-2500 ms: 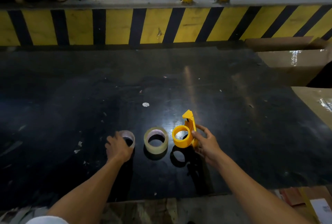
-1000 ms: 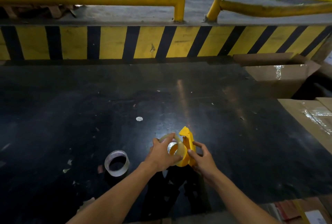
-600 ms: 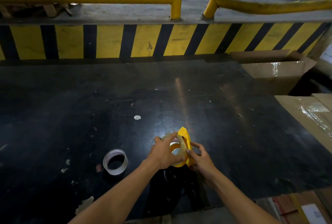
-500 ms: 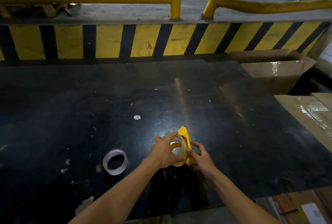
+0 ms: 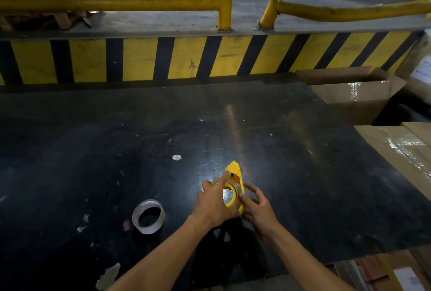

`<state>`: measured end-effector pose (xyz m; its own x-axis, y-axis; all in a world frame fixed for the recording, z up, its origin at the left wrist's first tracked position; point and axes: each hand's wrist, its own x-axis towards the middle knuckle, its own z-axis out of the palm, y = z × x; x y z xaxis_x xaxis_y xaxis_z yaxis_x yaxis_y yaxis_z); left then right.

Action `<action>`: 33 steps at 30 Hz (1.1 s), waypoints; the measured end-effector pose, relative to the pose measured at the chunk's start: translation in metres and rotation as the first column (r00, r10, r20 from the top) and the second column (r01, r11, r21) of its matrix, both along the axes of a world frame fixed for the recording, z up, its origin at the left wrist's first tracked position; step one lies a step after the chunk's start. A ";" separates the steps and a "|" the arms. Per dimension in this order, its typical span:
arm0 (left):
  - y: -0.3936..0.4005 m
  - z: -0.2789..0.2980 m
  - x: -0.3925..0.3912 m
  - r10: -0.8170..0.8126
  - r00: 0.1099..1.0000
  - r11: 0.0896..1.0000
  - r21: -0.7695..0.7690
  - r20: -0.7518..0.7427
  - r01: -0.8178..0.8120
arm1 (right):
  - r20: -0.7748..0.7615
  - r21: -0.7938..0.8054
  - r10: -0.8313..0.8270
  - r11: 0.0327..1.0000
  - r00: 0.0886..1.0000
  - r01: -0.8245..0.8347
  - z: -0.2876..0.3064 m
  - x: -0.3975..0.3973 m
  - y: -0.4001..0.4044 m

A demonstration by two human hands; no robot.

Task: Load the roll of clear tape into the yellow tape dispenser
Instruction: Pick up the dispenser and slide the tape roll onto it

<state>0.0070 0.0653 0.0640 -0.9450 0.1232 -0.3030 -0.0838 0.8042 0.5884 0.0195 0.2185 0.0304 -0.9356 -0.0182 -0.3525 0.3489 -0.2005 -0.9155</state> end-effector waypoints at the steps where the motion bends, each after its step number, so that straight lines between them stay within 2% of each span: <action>1: 0.001 0.000 0.000 -0.009 1.000 1.000 0.012 0.003 0.009 | -0.015 -0.005 -0.014 1.000 1.000 0.014 0.000 -0.001 0.000; 5: -0.005 0.000 -0.006 -0.034 0.999 0.985 0.172 0.038 0.027 | -0.035 -0.066 -0.077 0.995 0.996 0.075 0.007 -0.002 0.007; 9: -0.012 0.004 -0.014 0.137 0.991 0.897 0.423 0.000 -0.125 | -0.022 -0.141 -0.084 0.987 0.996 0.080 0.009 -0.003 0.018; 12: -0.014 0.011 -0.018 0.245 0.960 0.757 0.591 0.136 -0.277 | -0.003 -0.206 -0.055 0.977 0.998 0.053 0.014 -0.005 0.020; 15: -0.019 0.012 -0.014 0.102 0.946 0.661 0.689 0.309 -0.296 | 0.020 -0.295 -0.003 0.955 1.000 0.009 0.016 -0.006 0.020; 17: -0.021 0.011 -0.009 0.021 0.942 0.641 0.718 0.335 -0.270 | 0.008 -0.326 0.043 0.945 0.999 -0.038 0.017 -0.006 0.021; 19: -0.019 0.014 -0.006 0.033 0.957 0.625 0.741 0.289 -0.245 | 0.000 -0.304 0.077 0.950 0.997 -0.074 0.020 -0.006 0.021; 24: -0.009 0.022 0.001 0.082 0.969 0.574 0.784 0.231 -0.235 | -0.033 -0.105 0.098 0.989 0.995 -0.101 0.025 -0.011 0.011; 26: -0.007 0.023 0.002 0.128 0.971 0.598 0.765 0.202 -0.238 | -0.032 -0.086 0.093 0.992 0.995 -0.095 0.025 -0.014 0.010; 29: -0.003 0.033 0.000 0.212 0.963 0.630 0.731 0.165 -0.264 | 0.024 -0.135 0.064 0.989 0.998 -0.060 0.025 -0.015 0.013; 33: -0.001 0.044 -0.006 0.244 0.961 0.716 0.644 0.132 -0.270 | 0.046 -0.335 0.094 0.939 0.994 -0.073 0.022 -0.011 0.019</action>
